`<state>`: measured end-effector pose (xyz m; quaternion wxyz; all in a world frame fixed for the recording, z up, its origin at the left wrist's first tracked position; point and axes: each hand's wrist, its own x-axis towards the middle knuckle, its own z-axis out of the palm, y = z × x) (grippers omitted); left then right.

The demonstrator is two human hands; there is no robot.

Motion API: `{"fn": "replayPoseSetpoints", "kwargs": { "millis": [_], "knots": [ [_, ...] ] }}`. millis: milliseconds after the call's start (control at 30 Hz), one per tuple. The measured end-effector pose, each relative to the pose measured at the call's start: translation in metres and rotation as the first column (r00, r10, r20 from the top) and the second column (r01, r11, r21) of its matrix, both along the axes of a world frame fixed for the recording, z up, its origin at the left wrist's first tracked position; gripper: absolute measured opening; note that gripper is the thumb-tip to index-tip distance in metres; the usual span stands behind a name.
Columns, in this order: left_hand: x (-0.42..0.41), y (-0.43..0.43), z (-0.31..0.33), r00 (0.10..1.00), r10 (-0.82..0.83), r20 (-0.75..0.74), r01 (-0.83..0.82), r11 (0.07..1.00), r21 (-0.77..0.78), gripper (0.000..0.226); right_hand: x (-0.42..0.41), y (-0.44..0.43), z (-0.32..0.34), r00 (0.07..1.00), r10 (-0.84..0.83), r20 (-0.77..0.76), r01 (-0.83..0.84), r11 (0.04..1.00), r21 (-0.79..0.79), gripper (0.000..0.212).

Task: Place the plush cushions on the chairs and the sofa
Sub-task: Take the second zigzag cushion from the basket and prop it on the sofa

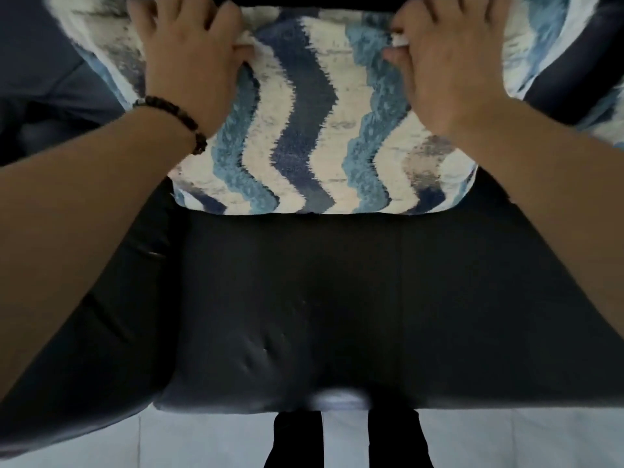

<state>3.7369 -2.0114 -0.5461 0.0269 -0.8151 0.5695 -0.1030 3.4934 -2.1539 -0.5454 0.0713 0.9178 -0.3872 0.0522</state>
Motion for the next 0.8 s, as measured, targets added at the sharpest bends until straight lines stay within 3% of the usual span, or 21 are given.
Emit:
{"fn": "replayPoseSetpoints", "kwargs": {
  "millis": [67,133,300,433,533,667,800],
  "knots": [
    [-0.008,0.004,-0.008,0.993,0.104,-0.05,-0.106,0.993,-0.043,0.05,0.002,0.009,-0.003,0.998,-0.052,0.036,0.051,0.999,0.007,0.037],
    [-0.018,0.02,-0.023,0.981,0.158,-0.113,-0.171,0.979,-0.113,0.056,0.005,0.034,-0.01,0.993,-0.053,0.102,0.053,0.999,-0.004,0.052],
    [-0.029,0.03,-0.047,0.954,0.243,-0.177,-0.262,0.961,-0.093,0.062,0.042,0.087,-0.036,0.969,0.239,0.055,-0.239,0.971,-0.017,0.062],
    [-0.028,0.02,-0.053,0.948,0.268,-0.169,-0.285,0.955,-0.083,0.062,0.043,0.061,-0.061,0.935,0.355,0.003,-0.355,0.935,0.007,0.071],
    [-0.022,0.01,-0.055,0.946,0.285,-0.154,-0.296,0.954,-0.05,0.071,-0.012,0.01,-0.055,0.97,0.233,-0.075,-0.232,0.972,0.024,0.08],
    [-0.016,-0.002,-0.058,0.938,0.308,-0.158,-0.321,0.945,-0.063,0.074,-0.097,-0.03,-0.049,0.991,-0.065,-0.12,0.068,0.997,0.026,0.078],
    [-0.032,0.016,-0.061,0.926,0.328,-0.187,-0.368,0.895,-0.251,0.066,-0.093,-0.005,-0.055,0.987,-0.156,-0.048,0.156,0.988,-0.01,0.071]
  ]
}}
